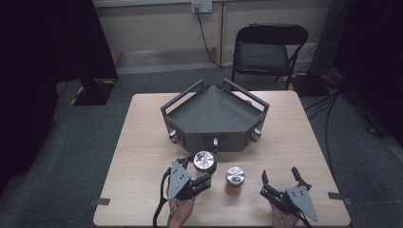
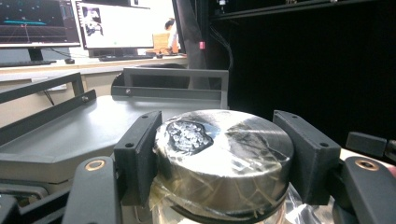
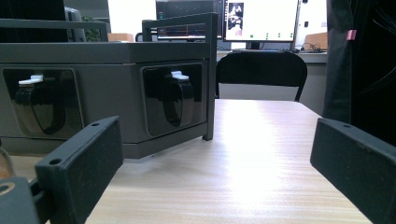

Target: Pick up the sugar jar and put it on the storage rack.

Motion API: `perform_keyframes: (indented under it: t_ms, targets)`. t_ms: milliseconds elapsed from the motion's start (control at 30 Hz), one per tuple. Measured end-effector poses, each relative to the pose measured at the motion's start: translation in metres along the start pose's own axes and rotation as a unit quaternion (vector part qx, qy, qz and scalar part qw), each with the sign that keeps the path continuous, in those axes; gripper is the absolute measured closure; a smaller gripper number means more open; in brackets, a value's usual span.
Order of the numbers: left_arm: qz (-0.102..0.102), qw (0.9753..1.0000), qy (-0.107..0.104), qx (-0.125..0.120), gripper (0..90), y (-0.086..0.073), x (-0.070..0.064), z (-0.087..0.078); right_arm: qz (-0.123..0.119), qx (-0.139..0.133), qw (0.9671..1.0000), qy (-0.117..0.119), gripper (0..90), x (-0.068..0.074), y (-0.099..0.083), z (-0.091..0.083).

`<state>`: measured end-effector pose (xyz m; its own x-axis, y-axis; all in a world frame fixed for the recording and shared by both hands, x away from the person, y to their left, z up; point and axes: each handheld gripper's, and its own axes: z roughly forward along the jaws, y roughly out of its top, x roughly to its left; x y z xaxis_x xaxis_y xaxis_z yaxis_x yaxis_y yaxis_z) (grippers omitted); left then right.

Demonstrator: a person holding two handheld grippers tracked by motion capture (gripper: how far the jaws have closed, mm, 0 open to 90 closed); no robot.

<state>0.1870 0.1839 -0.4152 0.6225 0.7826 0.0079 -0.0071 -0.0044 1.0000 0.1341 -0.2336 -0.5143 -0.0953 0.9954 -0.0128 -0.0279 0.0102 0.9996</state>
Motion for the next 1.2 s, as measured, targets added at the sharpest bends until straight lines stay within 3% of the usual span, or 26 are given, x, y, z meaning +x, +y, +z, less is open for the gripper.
perform_keyframes:
  t_ms: [133,400,700,867,1200]
  targets:
    - [-0.013,0.9998,0.018,-0.002,35.4,0.011,0.000,0.005,0.000,0.000,1.0000,0.000,1.7,0.000,0.000,0.000]
    - [-0.018,0.9987,0.044,-0.019,35.4,0.031,0.000,0.015,0.000,0.000,1.0000,0.000,1.7,0.000,0.000,0.000]
    - [-0.035,0.9951,0.092,-0.006,35.4,0.040,-0.005,0.031,0.000,0.000,1.0000,0.000,1.7,0.000,0.000,0.000]
    - [-0.049,0.9939,0.099,-0.009,35.4,0.039,-0.002,0.035,0.000,0.000,1.0000,0.000,1.7,0.000,0.000,0.000]
    - [-0.047,0.9935,0.103,-0.012,35.4,0.056,0.010,0.050,0.000,0.000,1.0000,0.001,1.7,0.000,0.000,0.000]
